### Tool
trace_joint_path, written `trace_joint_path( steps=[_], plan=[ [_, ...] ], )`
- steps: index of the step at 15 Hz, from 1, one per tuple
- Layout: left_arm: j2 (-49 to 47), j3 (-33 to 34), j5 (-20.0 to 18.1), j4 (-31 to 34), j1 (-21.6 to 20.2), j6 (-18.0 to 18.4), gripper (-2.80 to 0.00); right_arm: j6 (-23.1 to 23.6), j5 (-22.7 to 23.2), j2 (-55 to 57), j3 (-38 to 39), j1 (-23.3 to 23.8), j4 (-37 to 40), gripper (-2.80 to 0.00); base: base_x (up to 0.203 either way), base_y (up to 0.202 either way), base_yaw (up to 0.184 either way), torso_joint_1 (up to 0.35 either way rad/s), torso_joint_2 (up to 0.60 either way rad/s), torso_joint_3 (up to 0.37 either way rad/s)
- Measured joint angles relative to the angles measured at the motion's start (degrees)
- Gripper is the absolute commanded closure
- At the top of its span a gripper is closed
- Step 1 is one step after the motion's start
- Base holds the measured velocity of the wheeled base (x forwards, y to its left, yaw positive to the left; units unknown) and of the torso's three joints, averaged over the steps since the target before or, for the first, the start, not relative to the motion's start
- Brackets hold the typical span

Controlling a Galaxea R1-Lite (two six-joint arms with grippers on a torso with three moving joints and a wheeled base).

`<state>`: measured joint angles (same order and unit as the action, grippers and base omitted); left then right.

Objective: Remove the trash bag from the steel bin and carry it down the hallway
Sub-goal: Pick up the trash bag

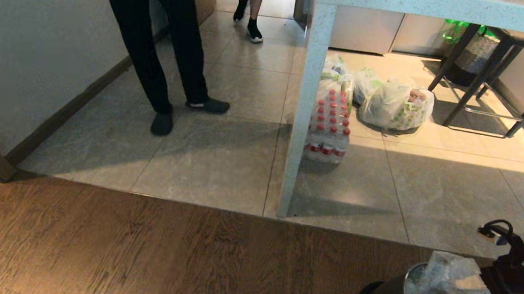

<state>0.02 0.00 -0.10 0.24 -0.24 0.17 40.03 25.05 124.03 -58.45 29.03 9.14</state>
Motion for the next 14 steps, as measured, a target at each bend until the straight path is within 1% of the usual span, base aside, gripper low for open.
trace_joint_path(
  steps=[6, 7, 9, 11, 14],
  plan=[
    [0.0, 0.0, 0.0, 0.0, 0.0, 0.0, 0.0, -0.2, 0.4, 0.1, 2.4, 0.3, -0.1, -2.8, 0.0, 0.0, 0.0, 0.0, 0.0, 0.0],
    [0.0, 0.0, 0.0, 0.0, 0.0, 0.0, 0.0, -0.1, 0.9, 0.1, 3.2, 0.5, -0.1, -2.8, 0.0, 0.0, 0.0, 0.0, 0.0, 0.0],
    [0.0, 0.0, 0.0, 0.0, 0.0, 0.0, 0.0, 0.7, 3.8, 0.1, 4.4, 0.6, -0.2, -2.8, 0.0, 0.0, 0.0, 0.0, 0.0, 0.0],
    [0.0, 0.0, 0.0, 0.0, 0.0, 0.0, 0.0, 2.1, 4.7, 0.4, 4.7, 0.3, -0.5, -2.8, 0.0, 0.0, 0.0, 0.0, 0.0, 0.0],
    [0.0, 0.0, 0.0, 0.0, 0.0, 0.0, 0.0, 2.3, 5.6, 1.4, 4.8, -0.2, -2.6, -2.8, 0.0, 0.0, 0.0, 0.0, 0.0, 0.0]
  ],
)
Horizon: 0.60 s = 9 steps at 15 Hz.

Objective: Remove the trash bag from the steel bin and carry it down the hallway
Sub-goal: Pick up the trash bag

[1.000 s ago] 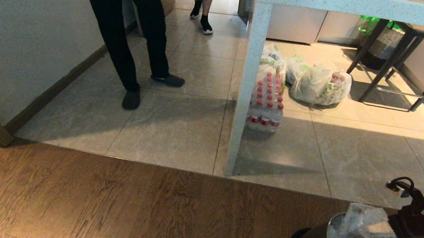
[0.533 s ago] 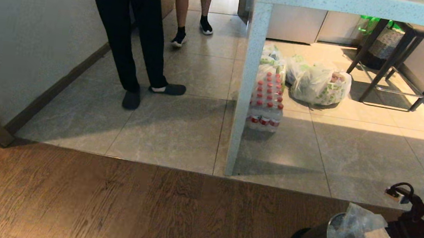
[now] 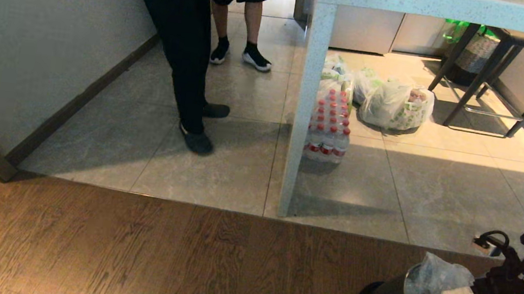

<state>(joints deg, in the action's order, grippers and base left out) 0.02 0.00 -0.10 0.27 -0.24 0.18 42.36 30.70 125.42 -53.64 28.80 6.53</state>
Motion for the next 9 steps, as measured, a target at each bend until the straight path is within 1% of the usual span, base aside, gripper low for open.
trace_joint_path(
  steps=[3, 9],
  plan=[
    [0.0, 0.0, 0.0, 0.0, 0.0, 0.0, 0.0, 0.1, 0.1, 1.3, -0.6, -0.3, -4.3, -2.8, 0.0, 0.0, 0.0, 0.0, 0.0, 0.0],
    [0.0, 0.0, 0.0, 0.0, 0.0, 0.0, 0.0, 0.4, 0.8, 4.0, -0.8, -3.0, -13.4, -2.8, 0.0, 0.0, 0.0, 0.0, 0.0, 0.0]
  ],
)
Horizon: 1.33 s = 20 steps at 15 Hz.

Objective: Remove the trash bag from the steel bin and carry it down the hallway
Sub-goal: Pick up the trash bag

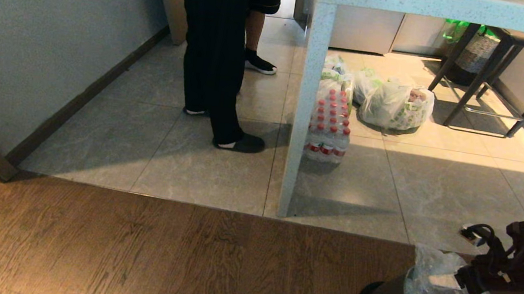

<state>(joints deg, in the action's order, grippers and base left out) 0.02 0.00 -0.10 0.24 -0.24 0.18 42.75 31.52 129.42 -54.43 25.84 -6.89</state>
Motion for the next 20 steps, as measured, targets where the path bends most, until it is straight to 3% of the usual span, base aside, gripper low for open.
trace_joint_path(
  steps=[7, 16, 20],
  plan=[
    [0.0, 0.0, 0.0, 0.0, 0.0, 0.0, 0.0, -0.1, 0.2, 2.6, -0.8, -2.5, -2.5, -2.8, 0.0, 0.0, 0.0, 0.0, 0.0, 0.0],
    [0.0, 0.0, 0.0, 0.0, 0.0, 0.0, 0.0, -2.5, 0.5, 4.6, -2.4, -1.6, -13.4, -2.8, 0.0, 0.0, 0.0, 0.0, 0.0, 0.0],
    [0.0, 0.0, 0.0, 0.0, 0.0, 0.0, 0.0, -2.5, 0.5, 5.7, -3.2, -1.6, -14.1, -2.8, 0.0, 0.0, 0.0, 0.0, 0.0, 0.0]
  ],
)
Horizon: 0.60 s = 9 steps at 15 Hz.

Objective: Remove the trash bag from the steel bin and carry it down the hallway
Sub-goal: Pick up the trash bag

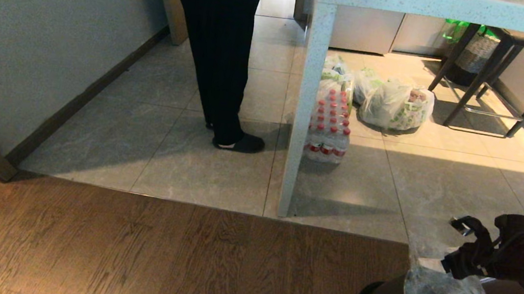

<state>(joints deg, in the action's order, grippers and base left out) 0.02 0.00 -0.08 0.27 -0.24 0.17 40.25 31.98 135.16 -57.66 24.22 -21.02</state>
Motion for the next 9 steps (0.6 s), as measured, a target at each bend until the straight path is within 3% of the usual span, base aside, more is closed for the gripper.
trace_joint_path(
  steps=[4, 9],
  plan=[
    [0.0, 0.0, 0.0, 0.0, 0.0, 0.0, 0.0, -0.4, -0.6, -1.3, 0.2, 1.2, 2.4, -2.8, 0.0, 0.0, 0.0, 0.0, 0.0, 0.0],
    [0.0, 0.0, 0.0, 0.0, 0.0, 0.0, 0.0, -0.4, -0.3, -7.7, 2.6, 3.5, 19.3, -2.8, 0.0, 0.0, 0.0, 0.0, 0.0, 0.0]
  ],
)
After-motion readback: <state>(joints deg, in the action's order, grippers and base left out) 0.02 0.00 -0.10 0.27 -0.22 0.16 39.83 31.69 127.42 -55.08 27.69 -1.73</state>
